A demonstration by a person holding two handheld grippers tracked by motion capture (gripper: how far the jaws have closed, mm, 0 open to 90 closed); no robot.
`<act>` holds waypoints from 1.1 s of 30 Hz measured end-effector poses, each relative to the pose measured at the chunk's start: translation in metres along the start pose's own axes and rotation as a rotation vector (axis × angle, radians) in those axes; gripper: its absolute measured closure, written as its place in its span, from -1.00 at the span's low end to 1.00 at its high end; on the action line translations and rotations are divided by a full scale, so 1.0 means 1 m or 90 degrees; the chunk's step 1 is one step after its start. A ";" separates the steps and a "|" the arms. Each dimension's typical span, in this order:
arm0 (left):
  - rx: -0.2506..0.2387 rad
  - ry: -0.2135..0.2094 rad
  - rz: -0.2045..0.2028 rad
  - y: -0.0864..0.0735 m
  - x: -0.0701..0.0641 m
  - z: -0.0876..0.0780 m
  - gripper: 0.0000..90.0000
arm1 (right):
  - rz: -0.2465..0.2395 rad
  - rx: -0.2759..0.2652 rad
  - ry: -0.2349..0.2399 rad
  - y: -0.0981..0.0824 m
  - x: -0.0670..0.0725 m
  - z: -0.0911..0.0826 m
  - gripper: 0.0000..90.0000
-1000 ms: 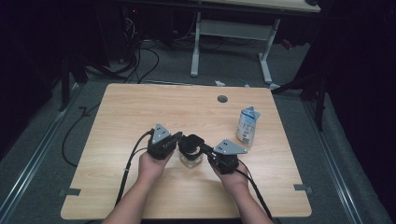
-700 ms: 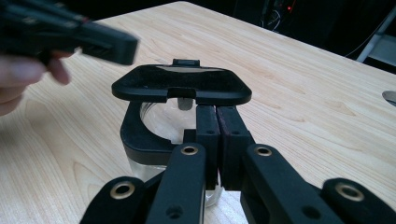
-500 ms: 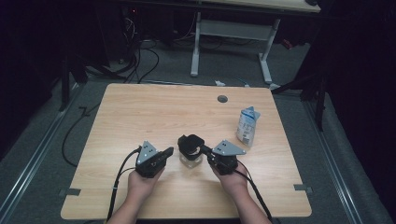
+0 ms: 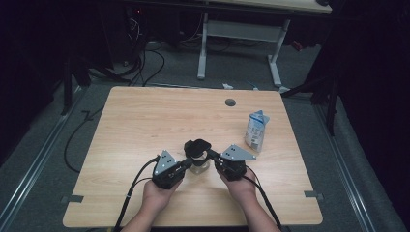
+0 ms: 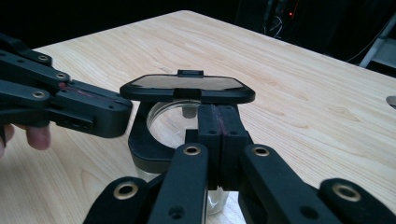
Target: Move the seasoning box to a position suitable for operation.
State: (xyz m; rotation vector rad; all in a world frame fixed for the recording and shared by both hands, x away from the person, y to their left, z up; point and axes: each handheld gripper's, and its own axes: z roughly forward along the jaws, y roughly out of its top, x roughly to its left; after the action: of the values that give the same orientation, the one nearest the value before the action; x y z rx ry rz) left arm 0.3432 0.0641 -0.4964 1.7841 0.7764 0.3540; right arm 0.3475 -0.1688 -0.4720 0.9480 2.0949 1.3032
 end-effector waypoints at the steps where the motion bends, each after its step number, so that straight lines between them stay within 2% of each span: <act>1: 0.000 0.000 0.001 0.001 -0.001 0.001 0.93 | 0.000 -0.001 0.000 0.000 0.000 0.000 1.00; 4: -0.010 -0.001 0.001 0.003 -0.002 0.002 0.93 | -0.004 -0.003 0.004 0.000 0.001 0.000 1.00; 17: -0.016 -0.003 0.009 0.009 -0.006 0.002 0.94 | -0.004 -0.005 0.011 -0.002 0.003 -0.001 1.00; 27: -0.026 0.003 0.008 0.012 -0.005 0.001 0.96 | 0.001 0.005 0.013 -0.007 0.009 0.005 1.00; 33: -0.029 0.008 0.003 0.014 -0.002 0.001 0.97 | 0.005 -0.004 0.016 -0.011 0.008 0.006 0.98</act>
State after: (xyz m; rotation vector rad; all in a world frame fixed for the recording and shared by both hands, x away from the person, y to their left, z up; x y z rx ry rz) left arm 0.3467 0.0592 -0.4835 1.7432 0.7672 0.3830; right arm 0.3430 -0.1623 -0.4852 0.9417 2.1067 1.3319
